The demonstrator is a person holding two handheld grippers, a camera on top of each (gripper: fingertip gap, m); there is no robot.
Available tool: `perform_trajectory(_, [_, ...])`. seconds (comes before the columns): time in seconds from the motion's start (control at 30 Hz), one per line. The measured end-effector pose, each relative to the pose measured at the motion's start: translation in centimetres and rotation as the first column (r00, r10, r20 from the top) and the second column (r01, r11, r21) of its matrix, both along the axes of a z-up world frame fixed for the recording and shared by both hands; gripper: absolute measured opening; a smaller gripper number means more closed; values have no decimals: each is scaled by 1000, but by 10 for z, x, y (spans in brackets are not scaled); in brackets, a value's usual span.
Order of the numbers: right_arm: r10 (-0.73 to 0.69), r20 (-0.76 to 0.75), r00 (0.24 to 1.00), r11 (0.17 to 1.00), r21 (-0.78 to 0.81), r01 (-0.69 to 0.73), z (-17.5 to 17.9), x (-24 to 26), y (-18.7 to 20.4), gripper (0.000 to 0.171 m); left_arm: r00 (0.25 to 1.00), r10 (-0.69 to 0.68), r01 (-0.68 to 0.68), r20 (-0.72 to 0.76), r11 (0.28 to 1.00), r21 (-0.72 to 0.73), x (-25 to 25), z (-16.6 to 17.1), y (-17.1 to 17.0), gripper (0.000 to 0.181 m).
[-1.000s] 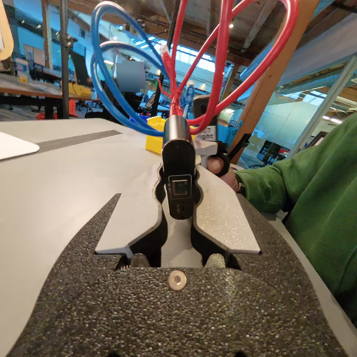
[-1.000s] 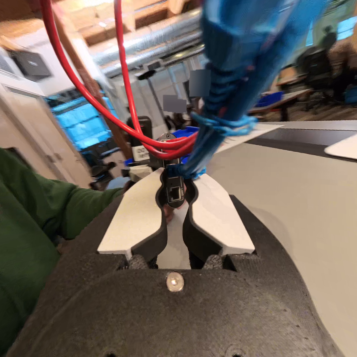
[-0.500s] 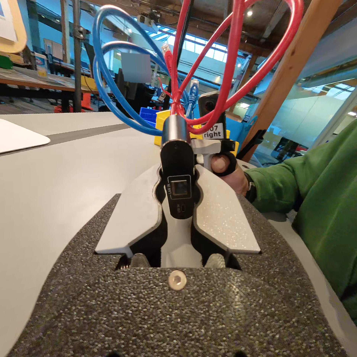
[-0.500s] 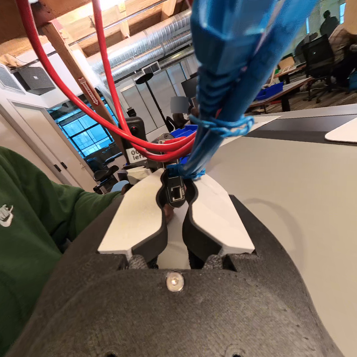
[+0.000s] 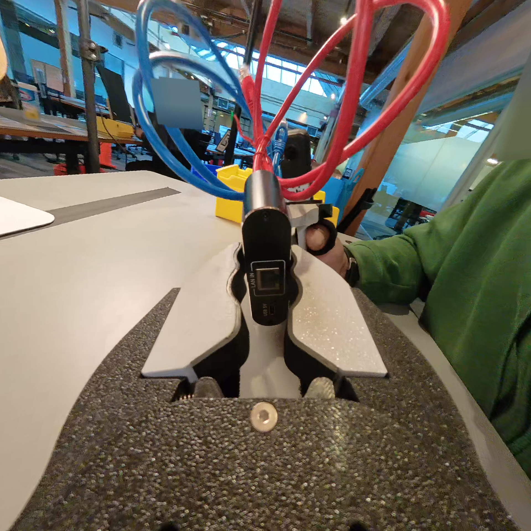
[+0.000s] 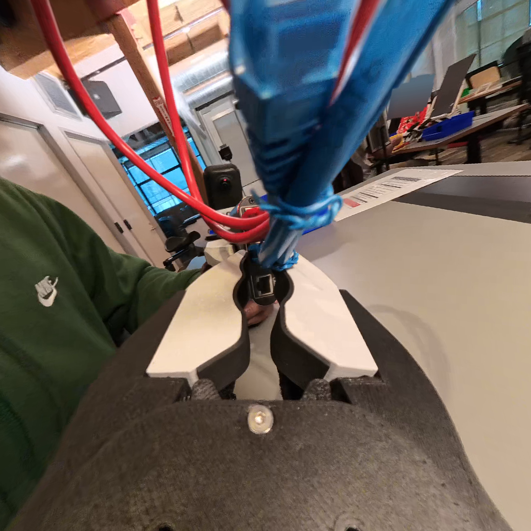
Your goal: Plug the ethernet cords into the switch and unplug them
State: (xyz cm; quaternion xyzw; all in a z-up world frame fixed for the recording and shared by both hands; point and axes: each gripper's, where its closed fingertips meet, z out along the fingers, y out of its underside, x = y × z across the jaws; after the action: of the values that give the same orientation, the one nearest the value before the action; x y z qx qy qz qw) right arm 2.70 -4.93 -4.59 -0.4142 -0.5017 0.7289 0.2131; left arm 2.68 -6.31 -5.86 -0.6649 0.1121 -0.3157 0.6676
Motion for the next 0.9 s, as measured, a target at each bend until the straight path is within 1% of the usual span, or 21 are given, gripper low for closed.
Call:
perform_trajectory(0.03, [14,-1,1000,1000,14,-14,0,1,-1,14,1000,-18,18,-10,1000,0,0,0,-1,26])
perform_trajectory(0.1, [100,4,995,995,21,-100,-1,4,-8,13,995,-77,78,-57,997,2,4,-2,-7,26])
perform_trajectory(0.17, [120,16,993,991,62,-121,-4,5,-11,13,990,-101,100,-95,995,-12,3,-6,-9,26])
perform_trajectory(0.27, [73,18,997,996,52,-74,-4,3,-6,14,995,-59,56,-82,998,-32,2,-7,-4,26])
perform_trajectory(0.37, [-33,34,999,997,74,30,-6,-3,2,15,999,-6,3,-53,998,-61,-2,-9,2,26])
perform_trajectory(0.43, [-57,38,998,996,73,54,-7,-4,3,15,999,-9,6,-39,998,-65,-3,-9,2,26])
perform_trajectory(0.5, [-10,31,999,998,65,8,-5,-1,0,14,999,-42,41,-21,998,-54,-1,-7,0,26])
perform_trajectory(0.53, [36,29,999,998,52,-38,-3,1,-3,14,997,-70,69,-10,997,-45,1,-5,-3,26])
perform_trajectory(0.6, [68,21,997,995,70,-70,-2,4,-6,14,994,-111,112,9,993,-46,3,-5,-6,26])
perform_trajectory(0.63, [117,22,993,991,54,-118,0,6,-10,14,989,-148,149,29,988,-41,6,-3,-9,27])
perform_trajectory(0.73, [142,31,989,988,51,-143,1,8,-12,13,981,-183,187,68,981,-54,7,-4,-11,27])
perform_trajectory(0.83, [128,52,990,990,53,-131,-2,6,-10,13,983,-168,174,72,982,-78,6,-6,-8,27])
perform_trajectory(0.9, [139,48,989,990,21,-140,-2,7,-10,13,976,-187,197,108,976,-93,8,-7,-9,27])
